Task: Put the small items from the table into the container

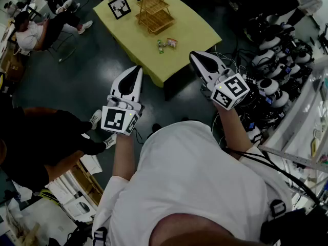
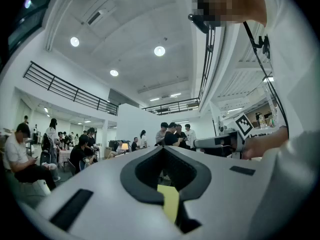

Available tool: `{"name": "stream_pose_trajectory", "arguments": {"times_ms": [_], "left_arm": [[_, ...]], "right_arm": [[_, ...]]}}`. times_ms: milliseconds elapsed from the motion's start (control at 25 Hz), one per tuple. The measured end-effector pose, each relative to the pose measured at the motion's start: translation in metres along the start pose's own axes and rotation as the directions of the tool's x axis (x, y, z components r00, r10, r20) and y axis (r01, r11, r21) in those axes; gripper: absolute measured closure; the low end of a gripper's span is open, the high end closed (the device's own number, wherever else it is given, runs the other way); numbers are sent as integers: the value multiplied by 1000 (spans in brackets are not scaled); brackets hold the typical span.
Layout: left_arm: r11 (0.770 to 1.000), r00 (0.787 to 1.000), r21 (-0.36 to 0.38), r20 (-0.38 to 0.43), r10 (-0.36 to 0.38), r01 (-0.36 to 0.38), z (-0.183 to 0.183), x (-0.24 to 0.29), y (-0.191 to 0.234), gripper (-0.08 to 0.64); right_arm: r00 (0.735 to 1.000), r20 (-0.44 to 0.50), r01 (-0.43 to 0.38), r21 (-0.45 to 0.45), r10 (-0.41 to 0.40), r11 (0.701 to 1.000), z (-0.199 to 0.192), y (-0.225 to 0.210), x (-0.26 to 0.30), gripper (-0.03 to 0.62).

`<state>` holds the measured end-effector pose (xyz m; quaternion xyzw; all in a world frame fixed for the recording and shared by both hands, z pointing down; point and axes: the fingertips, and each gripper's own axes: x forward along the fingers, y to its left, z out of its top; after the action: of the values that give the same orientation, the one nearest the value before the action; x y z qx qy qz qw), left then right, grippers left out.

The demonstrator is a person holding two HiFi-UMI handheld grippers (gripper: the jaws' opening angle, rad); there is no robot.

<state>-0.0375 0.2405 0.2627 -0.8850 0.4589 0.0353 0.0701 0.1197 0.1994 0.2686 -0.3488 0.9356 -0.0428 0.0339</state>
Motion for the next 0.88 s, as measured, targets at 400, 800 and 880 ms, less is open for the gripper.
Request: {"name": "stream_pose_trajectory", "arguments": {"times_ms": [400,800,880], "left_arm": [[1000,1000,11,-4,1,-1,4,-3,-3,552],[1000,999,8,-25,23,-23,-1,1,-19,552],[999,999,7,-27,35,-35,-1,2,-22,552]], "right_arm": [[1000,0,-23,-9,23,1000,3,7,2,577],[998,-20,-52,-3,52,999,-6,-2,-8,577],[998,-20,-64,-5,64,998,-8,-4,-11,577]]}}
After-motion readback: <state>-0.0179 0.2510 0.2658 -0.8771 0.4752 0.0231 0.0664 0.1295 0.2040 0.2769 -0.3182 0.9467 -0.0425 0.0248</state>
